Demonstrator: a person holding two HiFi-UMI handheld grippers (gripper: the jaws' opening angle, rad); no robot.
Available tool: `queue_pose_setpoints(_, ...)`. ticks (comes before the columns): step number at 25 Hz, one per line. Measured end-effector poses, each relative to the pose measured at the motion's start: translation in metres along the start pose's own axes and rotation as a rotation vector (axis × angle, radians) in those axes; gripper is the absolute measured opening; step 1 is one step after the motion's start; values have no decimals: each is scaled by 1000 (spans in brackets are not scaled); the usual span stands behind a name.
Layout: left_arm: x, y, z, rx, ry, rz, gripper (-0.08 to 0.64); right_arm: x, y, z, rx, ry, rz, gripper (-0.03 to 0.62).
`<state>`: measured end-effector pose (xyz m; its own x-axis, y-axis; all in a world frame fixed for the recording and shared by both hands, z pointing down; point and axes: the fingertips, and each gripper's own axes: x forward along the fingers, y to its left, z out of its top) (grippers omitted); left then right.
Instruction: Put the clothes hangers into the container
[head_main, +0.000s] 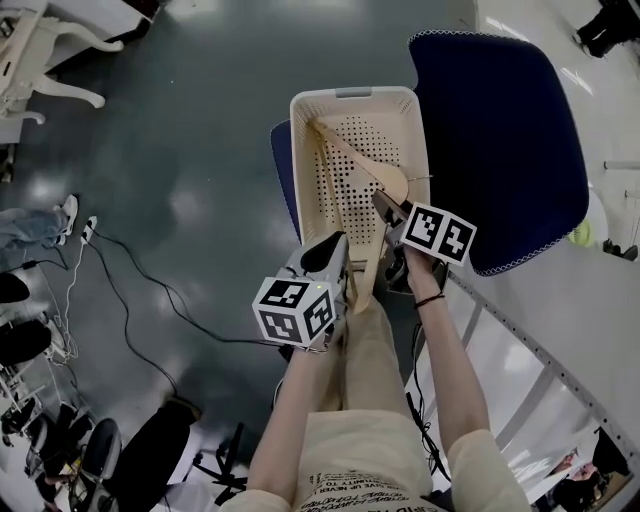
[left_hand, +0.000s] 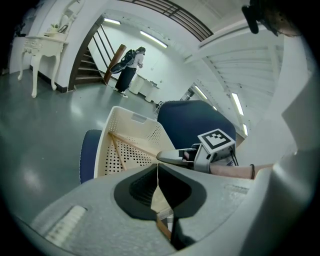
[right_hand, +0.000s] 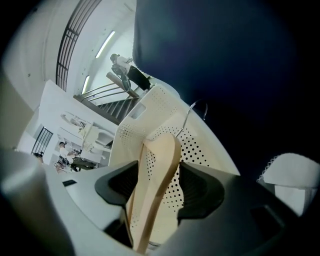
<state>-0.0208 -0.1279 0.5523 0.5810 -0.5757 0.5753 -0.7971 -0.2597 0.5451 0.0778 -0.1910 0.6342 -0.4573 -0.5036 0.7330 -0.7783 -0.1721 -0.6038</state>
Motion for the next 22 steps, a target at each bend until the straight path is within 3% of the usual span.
queue_pose_setpoints(8, -16, -10, 13, 20, -27, 0, 23, -33, -8, -5, 3, 11, -55, 234)
queue_pose_setpoints(11, -24, -16, 19, 35, -36, -5, 23, -50, -9, -7, -30, 5, -81, 180)
queue_pose_setpoints(16, -40, -28, 30, 58, -60, -13, 23, -81, 5, -7, -105, -38, -87, 33)
queue_pose_setpoints(22, -62, -52, 58, 123, -123, -43, 23, -119, 47, 7, -169, -161, 18, 5)
